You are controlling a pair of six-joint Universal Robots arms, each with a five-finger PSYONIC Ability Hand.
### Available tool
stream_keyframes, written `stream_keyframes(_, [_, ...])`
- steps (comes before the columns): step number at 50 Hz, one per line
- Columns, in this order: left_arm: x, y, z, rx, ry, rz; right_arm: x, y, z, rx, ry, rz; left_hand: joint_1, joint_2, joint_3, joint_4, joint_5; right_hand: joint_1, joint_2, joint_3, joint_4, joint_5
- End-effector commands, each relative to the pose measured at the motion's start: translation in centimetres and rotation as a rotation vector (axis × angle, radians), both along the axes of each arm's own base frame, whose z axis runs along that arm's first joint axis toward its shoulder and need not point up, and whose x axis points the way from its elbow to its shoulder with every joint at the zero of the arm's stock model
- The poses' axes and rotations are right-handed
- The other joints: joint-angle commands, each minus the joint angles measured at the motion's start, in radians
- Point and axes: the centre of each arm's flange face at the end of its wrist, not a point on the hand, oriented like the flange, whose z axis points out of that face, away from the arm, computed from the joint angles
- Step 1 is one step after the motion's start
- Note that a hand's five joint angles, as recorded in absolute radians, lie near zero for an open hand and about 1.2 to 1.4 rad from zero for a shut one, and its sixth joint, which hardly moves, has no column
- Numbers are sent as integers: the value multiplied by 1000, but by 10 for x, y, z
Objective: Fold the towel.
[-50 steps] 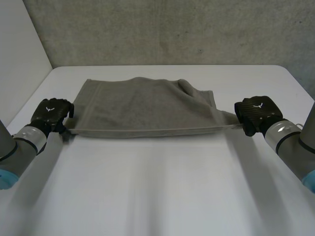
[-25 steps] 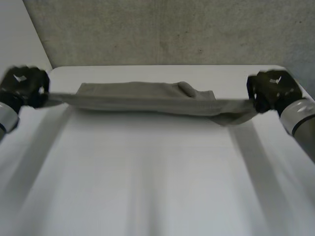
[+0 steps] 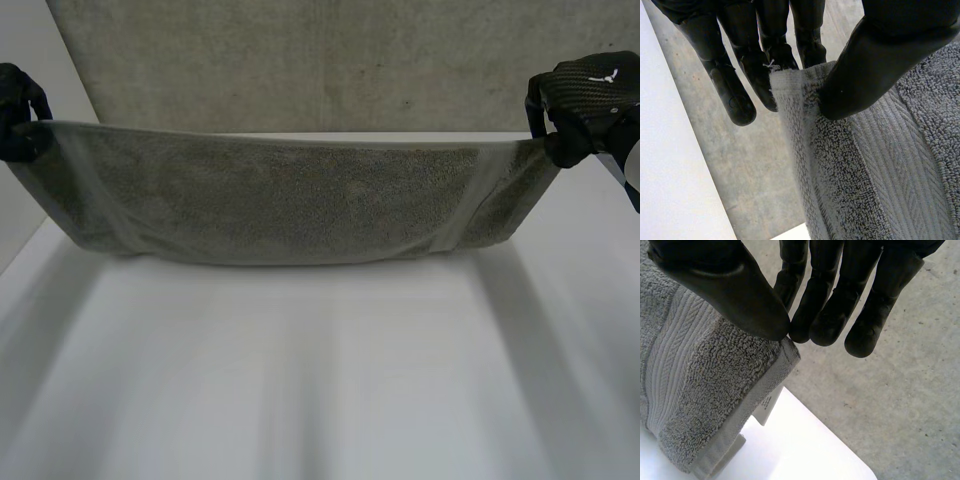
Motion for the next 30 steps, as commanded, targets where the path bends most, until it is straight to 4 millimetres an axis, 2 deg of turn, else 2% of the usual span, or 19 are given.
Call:
stream_keyframes(1, [0,-10,-21,54,0,-2,3,-11,-17,30,24,2,120,50,51,37,102,66,61,69,54,48])
stream_keyframes(3, [-1,-18,-32,84,3,-8,5,-24,-30,42,37,3,120,50,51,37,102,66,61,69,54,48])
stream_keyframes(6, [-2,-27,-44,111,7,-16,7,-32,-36,41,34,4,120,50,51,37,102,66,61,69,54,48])
stream_keyframes(8, [-3,-32,-51,126,8,-20,16,-48,-56,47,37,18,120,50,51,37,102,66,61,69,54,48])
stream_keyframes(9, [-3,-32,-51,126,8,-20,16,-48,-56,47,37,18,120,50,51,37,102,66,61,69,54,48])
stream_keyframes(11, [-3,-46,-65,157,14,-22,32,-60,-72,48,35,44,120,50,51,37,102,66,61,69,54,48])
stream_keyframes(12, [-3,-47,-65,157,14,-22,32,-60,-72,48,35,44,120,50,51,37,102,66,61,69,54,48])
stream_keyframes(14, [-8,-61,-78,174,14,-34,37,-66,-80,53,37,48,120,50,51,37,102,66,61,69,54,48])
stream_keyframes(16, [-12,-67,-84,181,14,-43,44,-79,-93,63,37,50,120,50,51,37,102,66,61,69,54,48])
stream_keyframes(20, [-17,-82,-93,179,3,-56,49,-92,-104,63,33,37,120,50,51,37,102,66,61,69,54,48])
stream_keyframes(22, [-16,-94,-103,180,-11,-53,61,-100,-113,49,29,43,120,50,51,37,102,66,61,69,54,48])
stream_keyframes(25, [-18,-106,-110,180,-15,-34,68,-104,-119,36,29,44,120,50,51,37,102,66,61,69,54,48])
stream_keyframes(30, [-28,-120,-122,186,-15,-23,77,-127,-140,4,37,-18,120,50,51,37,102,66,61,69,54,48])
